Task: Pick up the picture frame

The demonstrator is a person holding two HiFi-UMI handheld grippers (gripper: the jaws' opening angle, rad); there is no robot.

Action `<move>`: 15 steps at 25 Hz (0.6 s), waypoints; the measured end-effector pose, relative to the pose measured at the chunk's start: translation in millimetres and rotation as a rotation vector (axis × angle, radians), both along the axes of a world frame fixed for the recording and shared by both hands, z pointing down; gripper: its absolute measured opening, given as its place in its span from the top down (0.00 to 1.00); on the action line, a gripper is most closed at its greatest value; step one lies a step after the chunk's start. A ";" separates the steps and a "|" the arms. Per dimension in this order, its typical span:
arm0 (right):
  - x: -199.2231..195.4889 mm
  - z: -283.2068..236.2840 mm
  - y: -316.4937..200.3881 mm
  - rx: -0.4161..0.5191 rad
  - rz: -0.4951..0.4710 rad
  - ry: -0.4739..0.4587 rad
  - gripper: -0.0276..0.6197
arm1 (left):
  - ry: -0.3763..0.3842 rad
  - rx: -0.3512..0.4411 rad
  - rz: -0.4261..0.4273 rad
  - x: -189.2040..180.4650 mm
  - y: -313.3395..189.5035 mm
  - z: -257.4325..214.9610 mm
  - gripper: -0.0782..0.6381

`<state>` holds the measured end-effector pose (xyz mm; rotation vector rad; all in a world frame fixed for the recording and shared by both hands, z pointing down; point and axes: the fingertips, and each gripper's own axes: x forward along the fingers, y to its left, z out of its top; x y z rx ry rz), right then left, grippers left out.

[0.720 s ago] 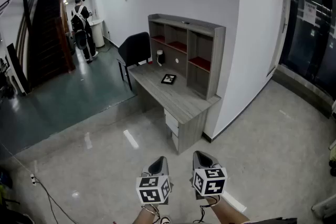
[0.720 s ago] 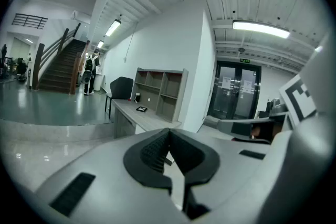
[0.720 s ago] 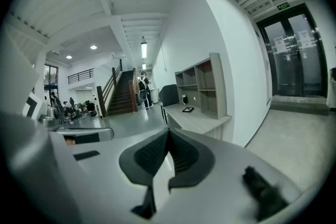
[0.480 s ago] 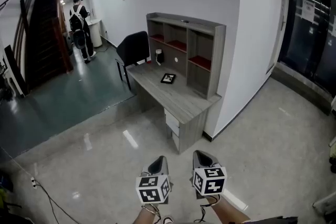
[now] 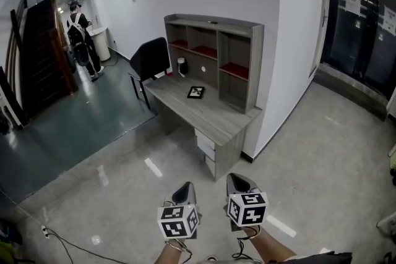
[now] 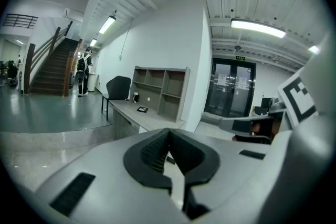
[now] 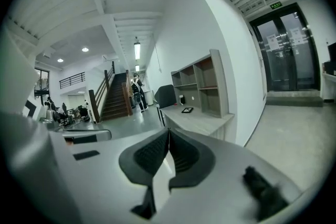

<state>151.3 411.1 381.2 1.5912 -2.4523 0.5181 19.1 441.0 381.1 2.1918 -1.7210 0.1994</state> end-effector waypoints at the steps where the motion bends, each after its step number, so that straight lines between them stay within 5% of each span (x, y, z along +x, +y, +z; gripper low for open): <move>1: -1.9 1.8 -0.4 -0.003 0.009 -0.002 0.91 | -0.001 0.000 0.006 -3.3 -2.6 0.7 0.87; 15: -12.9 28.9 -14.3 -0.078 0.051 0.047 0.91 | 0.068 -0.042 0.002 -31.4 -19.7 24.1 0.87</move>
